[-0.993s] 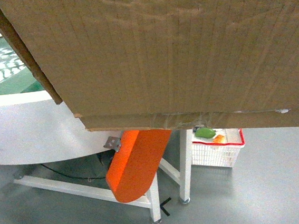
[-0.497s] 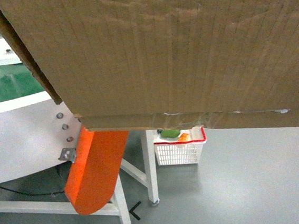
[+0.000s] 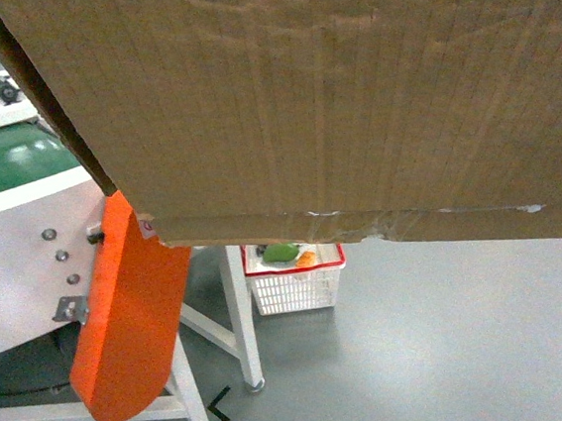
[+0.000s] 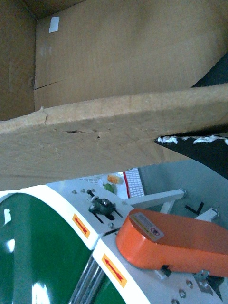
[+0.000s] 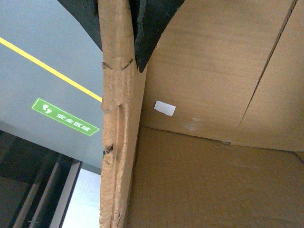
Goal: Sort boxes to right shelf from conveyor
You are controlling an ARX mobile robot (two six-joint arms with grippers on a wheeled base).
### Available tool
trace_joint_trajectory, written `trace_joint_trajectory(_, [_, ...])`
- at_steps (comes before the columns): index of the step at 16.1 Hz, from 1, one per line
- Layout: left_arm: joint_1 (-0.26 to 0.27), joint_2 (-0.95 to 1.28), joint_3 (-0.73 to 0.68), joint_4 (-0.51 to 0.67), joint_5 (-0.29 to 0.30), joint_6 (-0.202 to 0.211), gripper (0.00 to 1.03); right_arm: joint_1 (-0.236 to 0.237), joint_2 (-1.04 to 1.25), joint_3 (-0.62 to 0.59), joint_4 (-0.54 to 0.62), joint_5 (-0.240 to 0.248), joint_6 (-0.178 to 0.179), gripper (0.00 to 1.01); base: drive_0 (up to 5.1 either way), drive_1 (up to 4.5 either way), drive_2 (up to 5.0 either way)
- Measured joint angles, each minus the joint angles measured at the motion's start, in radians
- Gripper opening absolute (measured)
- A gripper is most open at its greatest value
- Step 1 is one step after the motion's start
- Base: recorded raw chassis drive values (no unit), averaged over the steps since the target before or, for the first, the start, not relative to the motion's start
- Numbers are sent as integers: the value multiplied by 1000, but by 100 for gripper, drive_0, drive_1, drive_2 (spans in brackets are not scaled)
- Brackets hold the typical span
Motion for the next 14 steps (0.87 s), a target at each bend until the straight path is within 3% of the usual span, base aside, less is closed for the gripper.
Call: trace_joint_trajectory(14, [0, 0, 0, 0, 0, 0, 4, 0, 0, 0, 0, 0, 0, 4, -134, -134, -134])
